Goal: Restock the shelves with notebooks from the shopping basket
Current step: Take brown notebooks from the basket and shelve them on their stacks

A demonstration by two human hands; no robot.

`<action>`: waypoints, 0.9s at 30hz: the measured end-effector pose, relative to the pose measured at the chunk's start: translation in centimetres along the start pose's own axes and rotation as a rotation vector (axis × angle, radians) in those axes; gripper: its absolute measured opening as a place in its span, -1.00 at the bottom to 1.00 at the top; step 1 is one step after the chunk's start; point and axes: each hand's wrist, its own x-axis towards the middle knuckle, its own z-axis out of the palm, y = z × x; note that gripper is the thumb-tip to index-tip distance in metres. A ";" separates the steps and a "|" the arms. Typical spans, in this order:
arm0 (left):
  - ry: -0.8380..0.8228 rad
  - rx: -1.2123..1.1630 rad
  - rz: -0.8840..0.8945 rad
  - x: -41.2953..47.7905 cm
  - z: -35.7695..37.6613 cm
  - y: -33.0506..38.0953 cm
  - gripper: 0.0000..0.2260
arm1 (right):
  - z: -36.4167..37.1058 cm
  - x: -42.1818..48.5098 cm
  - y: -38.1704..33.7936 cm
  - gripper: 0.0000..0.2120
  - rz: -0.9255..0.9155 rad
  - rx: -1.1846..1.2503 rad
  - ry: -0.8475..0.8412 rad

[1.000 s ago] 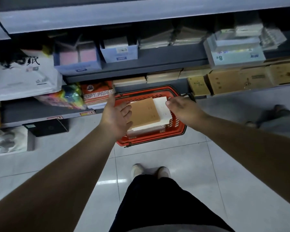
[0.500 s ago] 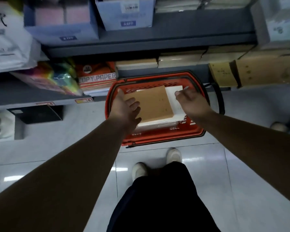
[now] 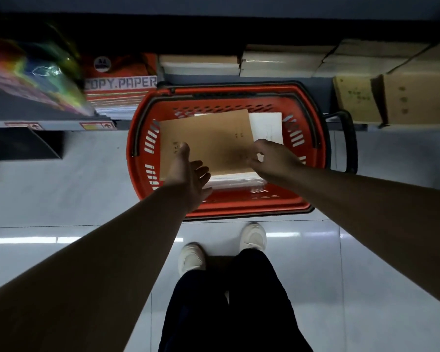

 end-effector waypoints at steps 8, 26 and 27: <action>0.020 -0.203 -0.034 5.9 0.6 -2.2 -0.39 | 3.0 4.8 3.4 -0.78 -0.178 -0.399 -0.164; 0.096 -0.225 -0.116 8.3 1.2 -5.3 -0.67 | 2.9 9.2 3.2 -0.68 -0.308 -0.762 -0.294; 0.094 -0.208 -0.111 8.2 1.4 -5.3 -0.65 | 3.1 9.2 3.0 -0.63 -0.307 -0.782 -0.306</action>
